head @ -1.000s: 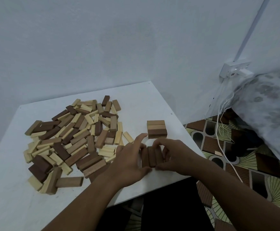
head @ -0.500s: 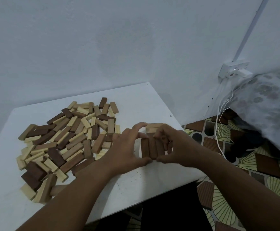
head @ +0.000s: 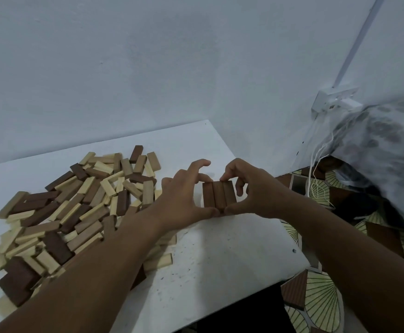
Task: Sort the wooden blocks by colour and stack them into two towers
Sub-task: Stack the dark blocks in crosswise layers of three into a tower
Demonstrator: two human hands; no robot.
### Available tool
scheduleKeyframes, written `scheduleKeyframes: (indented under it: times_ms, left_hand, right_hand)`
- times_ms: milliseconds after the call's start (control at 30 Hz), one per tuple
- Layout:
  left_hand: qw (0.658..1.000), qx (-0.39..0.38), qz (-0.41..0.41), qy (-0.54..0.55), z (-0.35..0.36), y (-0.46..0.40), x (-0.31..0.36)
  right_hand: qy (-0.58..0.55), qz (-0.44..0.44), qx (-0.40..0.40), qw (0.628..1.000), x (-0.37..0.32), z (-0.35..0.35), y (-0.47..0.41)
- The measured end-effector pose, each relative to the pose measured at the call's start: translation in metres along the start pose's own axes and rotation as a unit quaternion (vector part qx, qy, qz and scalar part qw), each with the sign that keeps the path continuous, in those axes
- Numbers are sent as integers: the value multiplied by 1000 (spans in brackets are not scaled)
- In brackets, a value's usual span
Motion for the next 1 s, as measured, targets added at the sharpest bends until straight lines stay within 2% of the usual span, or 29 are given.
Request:
scheduleKeyframes:
  times_ms: [800,900,1000]
  left_hand:
    - [1000,-10,-20,0,5,-2,-17]
    - [1000,4,-23,-6,-5,8,-19]
    - [999,43,-21,-13,-19,26,-24]
  right_hand:
    - [35,40,-47,997,15,3,-8]
    - [34,43,-30,998,8,0,-3]
    - [41,-3,21,999,-13,3,0]
Point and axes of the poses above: each hand's wrist, its own y-axis away from the middle knuckle, its own z-axis out of the palm, x = y × z, the point moved 2 cm from there along -y, towards the middle knuckle, and after that the axes turned 6 degrees about y, right-handed, at the moved point
